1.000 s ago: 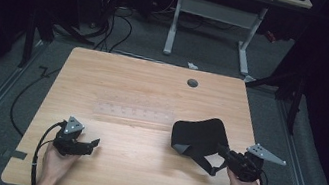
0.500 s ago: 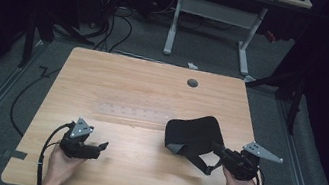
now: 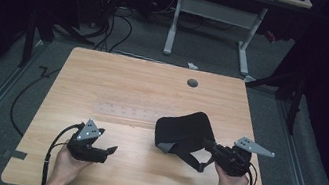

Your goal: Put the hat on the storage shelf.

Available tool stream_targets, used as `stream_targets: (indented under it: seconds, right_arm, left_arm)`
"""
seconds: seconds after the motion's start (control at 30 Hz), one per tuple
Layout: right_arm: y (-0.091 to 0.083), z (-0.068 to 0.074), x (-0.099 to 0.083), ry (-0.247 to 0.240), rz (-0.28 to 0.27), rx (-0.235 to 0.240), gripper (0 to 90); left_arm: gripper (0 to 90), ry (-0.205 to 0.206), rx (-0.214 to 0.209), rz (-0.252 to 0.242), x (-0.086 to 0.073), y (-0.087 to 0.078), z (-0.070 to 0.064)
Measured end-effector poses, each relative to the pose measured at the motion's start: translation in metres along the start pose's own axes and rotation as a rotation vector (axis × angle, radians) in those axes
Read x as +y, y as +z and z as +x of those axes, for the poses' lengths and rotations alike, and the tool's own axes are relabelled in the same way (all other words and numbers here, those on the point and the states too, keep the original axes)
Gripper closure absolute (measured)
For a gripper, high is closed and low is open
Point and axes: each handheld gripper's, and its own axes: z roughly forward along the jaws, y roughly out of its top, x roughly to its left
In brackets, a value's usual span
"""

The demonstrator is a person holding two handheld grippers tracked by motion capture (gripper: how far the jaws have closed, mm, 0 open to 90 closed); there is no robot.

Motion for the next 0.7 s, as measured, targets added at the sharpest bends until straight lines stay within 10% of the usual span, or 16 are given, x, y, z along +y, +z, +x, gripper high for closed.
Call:
stream_targets:
  seconds: [0.7]
  right_arm:
    - [0.03,0.027,0.003,-0.031,0.048,0.115,85.6]
  left_arm:
    - [22.0,0.081,-0.104,-0.032,0.005,0.009,-0.033]
